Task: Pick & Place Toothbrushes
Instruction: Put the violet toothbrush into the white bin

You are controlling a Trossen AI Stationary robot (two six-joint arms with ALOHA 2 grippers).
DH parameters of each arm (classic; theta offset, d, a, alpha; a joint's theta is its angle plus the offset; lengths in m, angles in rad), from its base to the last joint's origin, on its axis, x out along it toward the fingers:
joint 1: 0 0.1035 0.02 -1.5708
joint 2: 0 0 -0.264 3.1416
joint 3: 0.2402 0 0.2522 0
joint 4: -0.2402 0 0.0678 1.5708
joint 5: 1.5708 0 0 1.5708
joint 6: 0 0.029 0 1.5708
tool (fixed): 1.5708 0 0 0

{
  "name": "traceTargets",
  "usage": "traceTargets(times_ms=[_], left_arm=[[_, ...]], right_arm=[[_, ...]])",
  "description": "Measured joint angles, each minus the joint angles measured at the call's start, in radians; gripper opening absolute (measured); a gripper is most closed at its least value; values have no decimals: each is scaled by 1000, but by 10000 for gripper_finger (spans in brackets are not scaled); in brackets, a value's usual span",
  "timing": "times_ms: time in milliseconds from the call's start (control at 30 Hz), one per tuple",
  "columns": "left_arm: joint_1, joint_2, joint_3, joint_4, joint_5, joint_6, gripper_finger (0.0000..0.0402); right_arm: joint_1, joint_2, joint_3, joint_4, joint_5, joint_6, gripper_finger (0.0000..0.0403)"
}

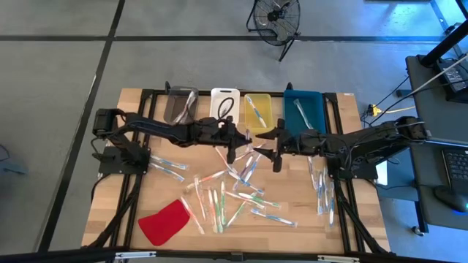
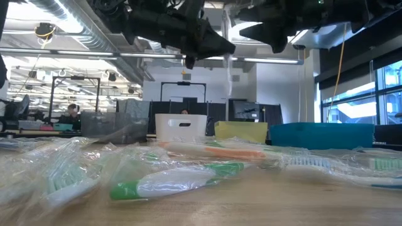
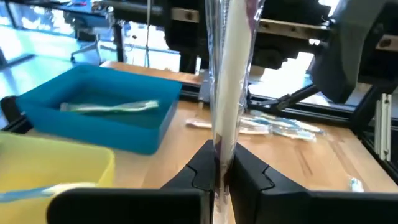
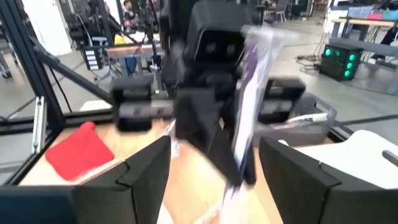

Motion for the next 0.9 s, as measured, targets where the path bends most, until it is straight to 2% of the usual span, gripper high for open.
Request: traceTargets(times_ms=[167,500,733,900], left_arm=[[55,-64,0,-127,-2,-58,18],[235,-183,0,-246,2,-193,18],[393,-198,3,-279,6,-280,20],[487,-198,33,-278,53,-316,20]], right_arm=[[0,-13,0,-104,1,23,232],[0,-13,0,-253,-13,52,188],[0,-13,0,-323,-51,53,162],[0,-13,0,-333,-50,53,143]])
